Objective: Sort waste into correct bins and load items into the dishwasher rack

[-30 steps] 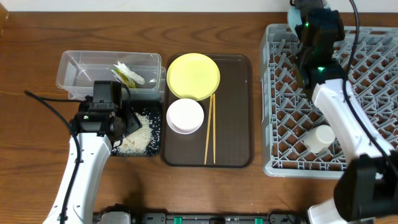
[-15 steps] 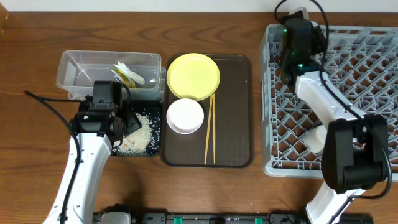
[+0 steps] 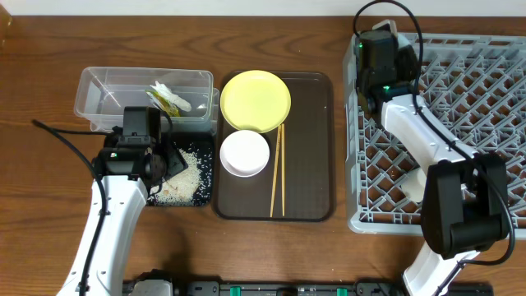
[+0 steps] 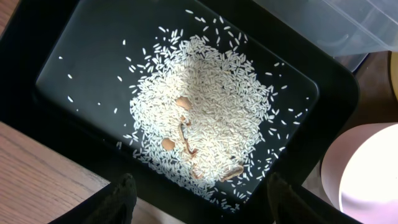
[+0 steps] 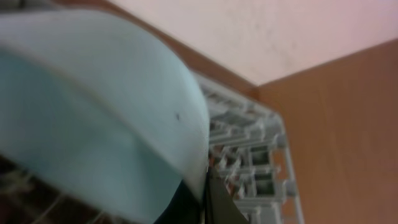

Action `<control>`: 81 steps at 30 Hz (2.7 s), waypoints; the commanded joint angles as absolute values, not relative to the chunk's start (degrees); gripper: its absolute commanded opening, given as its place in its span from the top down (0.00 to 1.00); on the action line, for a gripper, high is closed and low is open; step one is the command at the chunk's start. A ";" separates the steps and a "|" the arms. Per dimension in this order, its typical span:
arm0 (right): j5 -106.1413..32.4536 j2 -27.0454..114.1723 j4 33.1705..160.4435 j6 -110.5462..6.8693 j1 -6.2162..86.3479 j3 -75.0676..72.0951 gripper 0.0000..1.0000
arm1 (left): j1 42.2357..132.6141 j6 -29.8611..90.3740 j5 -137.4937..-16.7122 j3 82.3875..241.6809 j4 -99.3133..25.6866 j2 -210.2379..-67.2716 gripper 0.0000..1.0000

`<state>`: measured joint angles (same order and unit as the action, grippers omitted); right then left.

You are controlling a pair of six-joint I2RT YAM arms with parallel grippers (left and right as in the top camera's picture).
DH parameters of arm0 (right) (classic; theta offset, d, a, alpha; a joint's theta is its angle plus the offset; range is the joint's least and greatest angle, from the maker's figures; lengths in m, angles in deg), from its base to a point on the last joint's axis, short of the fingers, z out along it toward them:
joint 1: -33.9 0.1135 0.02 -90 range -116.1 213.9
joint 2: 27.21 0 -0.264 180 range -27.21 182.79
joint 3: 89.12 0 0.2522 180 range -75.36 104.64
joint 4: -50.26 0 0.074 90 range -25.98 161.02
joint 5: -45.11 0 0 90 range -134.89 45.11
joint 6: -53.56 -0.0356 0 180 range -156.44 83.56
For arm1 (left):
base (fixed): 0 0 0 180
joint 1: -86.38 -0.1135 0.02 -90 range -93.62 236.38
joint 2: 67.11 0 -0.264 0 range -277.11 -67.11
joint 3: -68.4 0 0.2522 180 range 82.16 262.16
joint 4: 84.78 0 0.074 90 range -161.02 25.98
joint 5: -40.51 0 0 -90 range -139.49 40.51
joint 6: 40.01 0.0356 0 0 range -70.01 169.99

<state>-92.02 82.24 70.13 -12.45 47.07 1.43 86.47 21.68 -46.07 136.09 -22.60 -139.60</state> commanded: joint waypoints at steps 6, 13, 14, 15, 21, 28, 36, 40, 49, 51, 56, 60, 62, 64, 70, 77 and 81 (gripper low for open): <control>-86.71 79.49 85.39 -32.34 50.20 0.82 0.95 | 86.17 21.61 -44.95 136.61 -22.46 -139.33 0.30; -72.13 72.49 95.55 -35.71 51.27 0.82 0.46 | 86.17 21.61 -44.95 136.61 -22.44 -139.33 0.29; -69.44 71.49 96.32 -35.73 51.35 0.82 0.45 | 86.17 21.61 -44.93 136.61 -22.44 -139.33 0.28; -65.42 70.20 96.86 -35.77 51.49 0.82 0.44 | 86.17 21.61 -44.93 136.61 -22.42 -139.33 0.24; -36.64 66.52 96.27 -35.77 53.30 0.82 0.43 | 86.17 21.61 -44.60 136.61 -22.20 -139.33 0.22; -23.61 69.37 97.32 -35.80 59.84 0.80 0.42 | 85.05 16.65 -39.51 136.61 -19.16 -139.33 0.19; -28.86 76.27 98.46 -40.60 67.62 0.80 0.44 | 83.44 16.67 -39.60 136.61 -18.53 -139.33 0.18; -31.32 80.77 98.19 -44.87 69.28 0.80 0.46 | 83.44 16.69 -39.60 136.61 -18.55 -139.33 0.17; -31.41 86.83 96.32 -48.93 70.68 0.80 0.72 | 83.44 16.69 -39.60 136.61 -18.53 -139.33 0.17; -31.83 86.79 95.97 -48.91 70.55 0.82 0.83 | 83.44 16.69 -39.60 136.59 -18.53 -139.33 0.17; -36.35 84.16 95.99 -49.28 68.97 0.84 0.99 | 83.44 16.69 -39.60 136.61 -18.53 -139.33 0.17; -40.37 78.87 96.36 -49.06 66.61 0.84 0.99 | 83.44 16.69 -39.60 136.61 -18.53 -139.33 0.17; -41.95 75.09 96.51 -47.69 64.95 0.84 0.99 | 83.44 16.69 -39.60 136.61 -18.53 -139.33 0.17; -43.30 71.46 96.51 -45.59 63.11 0.84 0.99 | 83.44 16.69 -39.60 136.61 -18.55 -139.33 0.17; -55.85 61.82 95.31 -37.52 55.60 0.84 0.99 | 83.44 16.69 -39.60 136.61 -18.55 -139.33 0.17; -64.74 60.34 86.22 -9.70 47.79 0.82 0.99 | 83.44 16.69 -39.60 136.61 -18.81 -139.33 0.17; -72.11 61.41 79.51 -4.67 44.05 0.82 0.99 | 83.44 16.69 -39.60 136.61 -18.81 -139.33 0.17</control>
<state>-64.24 60.62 81.76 -14.68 46.68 0.69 83.74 17.15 -40.45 136.09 -18.92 -139.60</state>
